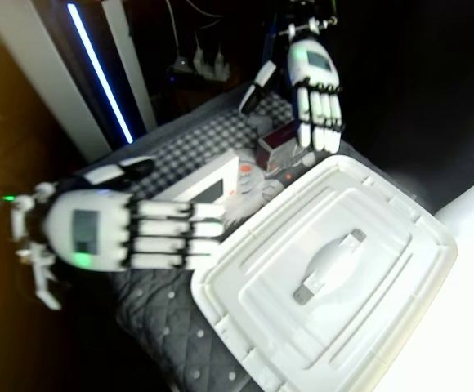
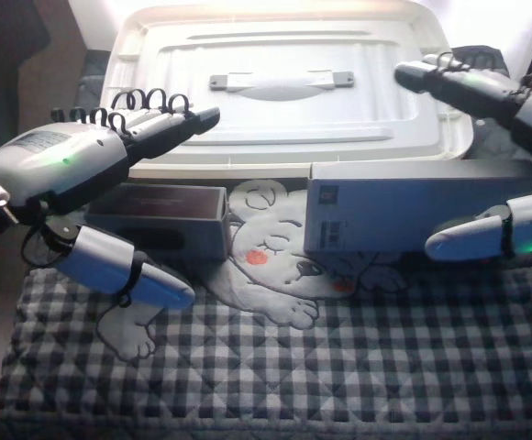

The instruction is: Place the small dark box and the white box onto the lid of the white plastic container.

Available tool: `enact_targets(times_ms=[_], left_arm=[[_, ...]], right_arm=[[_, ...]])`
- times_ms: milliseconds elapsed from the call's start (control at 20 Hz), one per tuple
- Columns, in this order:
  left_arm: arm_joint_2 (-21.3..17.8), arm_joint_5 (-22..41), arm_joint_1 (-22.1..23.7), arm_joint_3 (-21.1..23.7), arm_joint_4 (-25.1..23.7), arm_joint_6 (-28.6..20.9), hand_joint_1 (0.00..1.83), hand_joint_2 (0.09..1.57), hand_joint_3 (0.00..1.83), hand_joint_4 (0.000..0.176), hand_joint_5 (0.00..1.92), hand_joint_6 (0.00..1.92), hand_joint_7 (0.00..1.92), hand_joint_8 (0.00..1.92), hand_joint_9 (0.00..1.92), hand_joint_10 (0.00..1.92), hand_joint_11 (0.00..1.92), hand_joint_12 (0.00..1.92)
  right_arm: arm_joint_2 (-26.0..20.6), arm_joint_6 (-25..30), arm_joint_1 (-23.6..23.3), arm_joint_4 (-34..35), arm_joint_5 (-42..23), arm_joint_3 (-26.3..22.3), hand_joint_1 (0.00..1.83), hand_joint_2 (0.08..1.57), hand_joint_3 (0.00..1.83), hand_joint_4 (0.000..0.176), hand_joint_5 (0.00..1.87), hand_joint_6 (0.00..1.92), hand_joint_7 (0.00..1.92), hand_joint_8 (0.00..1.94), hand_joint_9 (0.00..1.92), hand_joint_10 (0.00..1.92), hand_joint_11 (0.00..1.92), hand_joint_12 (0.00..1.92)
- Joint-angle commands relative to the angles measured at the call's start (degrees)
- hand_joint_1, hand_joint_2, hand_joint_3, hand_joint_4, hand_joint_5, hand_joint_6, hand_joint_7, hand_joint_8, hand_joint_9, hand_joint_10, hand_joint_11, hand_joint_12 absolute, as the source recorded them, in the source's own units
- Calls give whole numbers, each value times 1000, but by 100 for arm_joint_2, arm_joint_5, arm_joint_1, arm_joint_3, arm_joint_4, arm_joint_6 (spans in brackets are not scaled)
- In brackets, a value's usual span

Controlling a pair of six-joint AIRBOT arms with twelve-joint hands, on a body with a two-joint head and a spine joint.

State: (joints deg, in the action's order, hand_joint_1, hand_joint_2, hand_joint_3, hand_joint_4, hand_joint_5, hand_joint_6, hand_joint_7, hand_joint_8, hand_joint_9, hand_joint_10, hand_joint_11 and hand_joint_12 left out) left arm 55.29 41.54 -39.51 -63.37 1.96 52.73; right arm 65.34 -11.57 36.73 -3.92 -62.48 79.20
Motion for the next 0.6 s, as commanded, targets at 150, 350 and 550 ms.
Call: enact_targets(times_ms=[150, 350, 550], left_arm=[[223, 261, 49, -228, 192, -14, 799, 754, 2, 7, 163, 10, 281, 12, 289, 14, 29, 767], [304, 186, -17, -309, 234, -14, 1459, 943, 4, 0, 925, 25, 1192, 331, 1212, 645, 817, 1254], [361, 213, -99, -356, 329, -16, 1403, 1049, 0, 0, 1004, 683, 1122, 755, 1134, 1054, 921, 1397]], right_arm=[[2, 38, -12, 98, -461, 66, 701, 632, 0, 19, 294, 25, 243, 0, 127, 6, 11, 311], [11, 85, -12, 59, -462, 65, 1240, 890, 7, 0, 995, 60, 1099, 52, 1141, 152, 759, 1076], [23, 85, -12, 31, -463, 64, 1315, 970, 3, 0, 1382, 96, 1426, 385, 1317, 830, 1028, 1541]])
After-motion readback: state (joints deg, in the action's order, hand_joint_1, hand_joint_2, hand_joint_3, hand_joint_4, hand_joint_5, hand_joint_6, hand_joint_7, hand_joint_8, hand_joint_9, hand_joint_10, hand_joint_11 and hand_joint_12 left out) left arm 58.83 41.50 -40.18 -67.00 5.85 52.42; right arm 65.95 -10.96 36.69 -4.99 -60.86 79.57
